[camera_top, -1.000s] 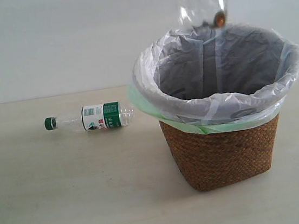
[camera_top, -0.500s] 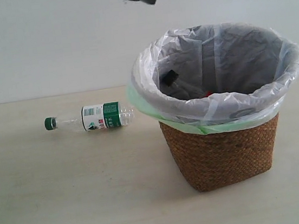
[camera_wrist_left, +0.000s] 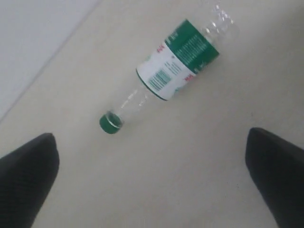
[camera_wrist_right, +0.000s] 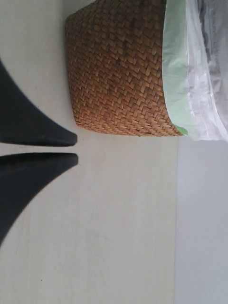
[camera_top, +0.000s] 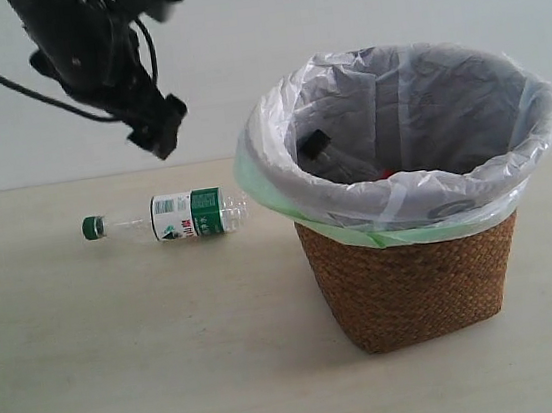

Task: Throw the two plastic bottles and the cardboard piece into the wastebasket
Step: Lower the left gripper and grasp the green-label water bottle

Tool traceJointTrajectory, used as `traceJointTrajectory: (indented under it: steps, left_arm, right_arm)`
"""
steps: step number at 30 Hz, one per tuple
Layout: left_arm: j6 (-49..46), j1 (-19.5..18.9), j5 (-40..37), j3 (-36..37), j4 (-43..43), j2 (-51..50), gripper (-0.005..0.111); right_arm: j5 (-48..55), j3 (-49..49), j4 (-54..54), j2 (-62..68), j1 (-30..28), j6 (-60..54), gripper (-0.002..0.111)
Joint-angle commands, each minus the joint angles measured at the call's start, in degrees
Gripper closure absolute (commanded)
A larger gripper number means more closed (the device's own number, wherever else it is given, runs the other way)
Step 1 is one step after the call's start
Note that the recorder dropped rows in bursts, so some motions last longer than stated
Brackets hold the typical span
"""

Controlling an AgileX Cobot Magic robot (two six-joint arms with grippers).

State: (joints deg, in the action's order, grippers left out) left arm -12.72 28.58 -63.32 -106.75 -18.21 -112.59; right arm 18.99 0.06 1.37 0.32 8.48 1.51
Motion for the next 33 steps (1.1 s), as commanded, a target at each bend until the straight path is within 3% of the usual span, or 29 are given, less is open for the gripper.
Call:
traceJointTrajectory:
  steps: [1,7,10,15,19,24,28,33]
  left_arm:
    - [-5.78,-0.04,0.16,0.98,0.28,-5.71,0.000]
    - [-20.81,0.08,3.44,0.98,-0.70,-14.37,0.000]
    - [-19.70,-0.03,4.88,0.98,-2.63,-18.51,0.000]
    - [-21.13,-0.03,16.94,0.98,-2.13,-20.45,0.000]
    - [-25.21,-0.13,19.22,0.98,-2.77,-20.88,0.000]
    - [-20.10,-2.42,22.87,0.86,-14.12,-20.88,0.000]
    - [-19.58,-6.04,29.53,0.86,-8.73,-20.88,0.000]
    - [-28.21,-8.34,35.61,0.86,3.07,-21.01,0.000]
  right_arm:
    - [-0.54,-0.06,0.46,-0.32,0.08,-0.20,0.106]
    - [-0.54,-0.06,0.46,-0.32,0.08,-0.20,0.106]
    - [-0.54,-0.06,0.46,-0.32,0.08,-0.20,0.106]
    - [-0.54,-0.06,0.46,-0.32,0.08,-0.20,0.106]
    - [-0.54,-0.06,0.46,-0.32,0.08,-0.20,0.106]
    - [-0.54,-0.06,0.46,-0.32,0.08,-0.20,0.106]
    - [-0.54,-0.06,0.46,-0.32,0.08,-0.20,0.106]
    - [-0.54,-0.06,0.46,-0.32,0.08,-0.20,0.106]
